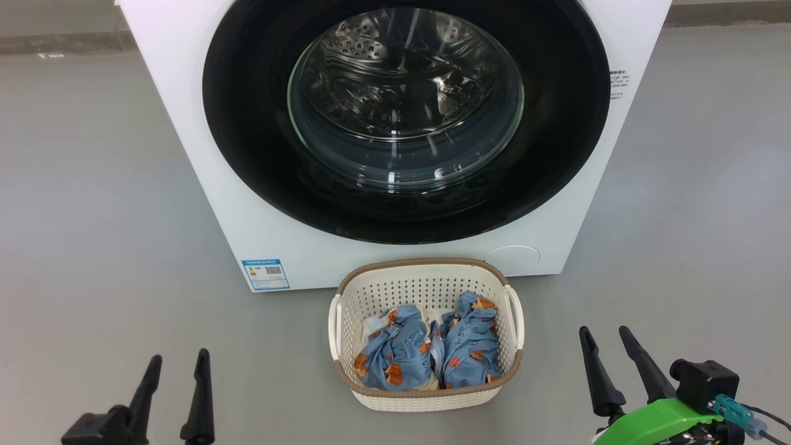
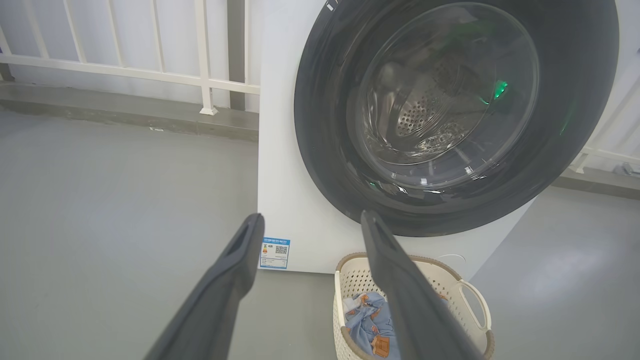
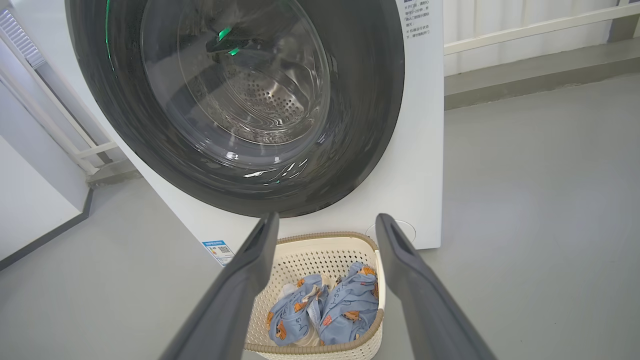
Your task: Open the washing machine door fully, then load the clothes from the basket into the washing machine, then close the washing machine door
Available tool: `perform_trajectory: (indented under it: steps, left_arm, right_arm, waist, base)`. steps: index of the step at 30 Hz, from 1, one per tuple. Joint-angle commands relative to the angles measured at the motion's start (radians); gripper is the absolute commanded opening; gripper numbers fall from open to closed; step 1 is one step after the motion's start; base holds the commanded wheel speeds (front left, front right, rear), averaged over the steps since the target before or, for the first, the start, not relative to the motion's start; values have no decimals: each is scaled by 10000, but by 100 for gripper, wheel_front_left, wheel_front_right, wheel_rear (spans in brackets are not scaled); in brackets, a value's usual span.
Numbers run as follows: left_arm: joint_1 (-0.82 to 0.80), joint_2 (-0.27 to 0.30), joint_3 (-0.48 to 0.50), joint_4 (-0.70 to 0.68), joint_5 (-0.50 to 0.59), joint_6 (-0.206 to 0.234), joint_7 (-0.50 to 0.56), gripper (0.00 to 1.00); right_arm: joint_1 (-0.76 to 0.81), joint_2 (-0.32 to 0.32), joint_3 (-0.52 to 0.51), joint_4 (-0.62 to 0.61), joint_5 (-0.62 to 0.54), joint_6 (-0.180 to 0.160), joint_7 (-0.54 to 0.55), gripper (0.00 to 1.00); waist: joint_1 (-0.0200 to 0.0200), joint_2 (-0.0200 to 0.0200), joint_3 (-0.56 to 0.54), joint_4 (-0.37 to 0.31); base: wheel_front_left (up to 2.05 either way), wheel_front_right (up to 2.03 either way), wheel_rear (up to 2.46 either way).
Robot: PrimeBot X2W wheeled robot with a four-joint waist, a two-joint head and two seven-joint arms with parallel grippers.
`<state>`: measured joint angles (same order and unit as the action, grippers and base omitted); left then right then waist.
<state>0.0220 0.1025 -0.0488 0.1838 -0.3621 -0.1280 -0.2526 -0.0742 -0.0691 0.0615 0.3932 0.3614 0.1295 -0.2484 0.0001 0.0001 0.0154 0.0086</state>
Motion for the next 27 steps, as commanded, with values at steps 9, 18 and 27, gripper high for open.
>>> perform_trajectory:
  steps: [9, 18, 27]
  left_arm:
    - [-98, 222, 352, -175, 334, -27, -91, 100]
    - [-82, 77, 334, -113, 697, -27, -91, 100]
    - [-91, -90, 241, -94, 874, -27, -91, 100]
  right_arm:
    - [-166, -31, 157, -290, -138, 12, -134, 100]
    - [-122, -52, 58, -331, -156, 12, -134, 100]
    - [-109, -83, 37, -387, -190, 12, -134, 100]
  waist:
    - [0, -1, -1, -22]
    - [0, -1, 17, -7]
    - [0, -1, 68, 24]
  base:
    - [23, 13, -36]
    - [81, 81, -162]
    - [123, 123, -245]
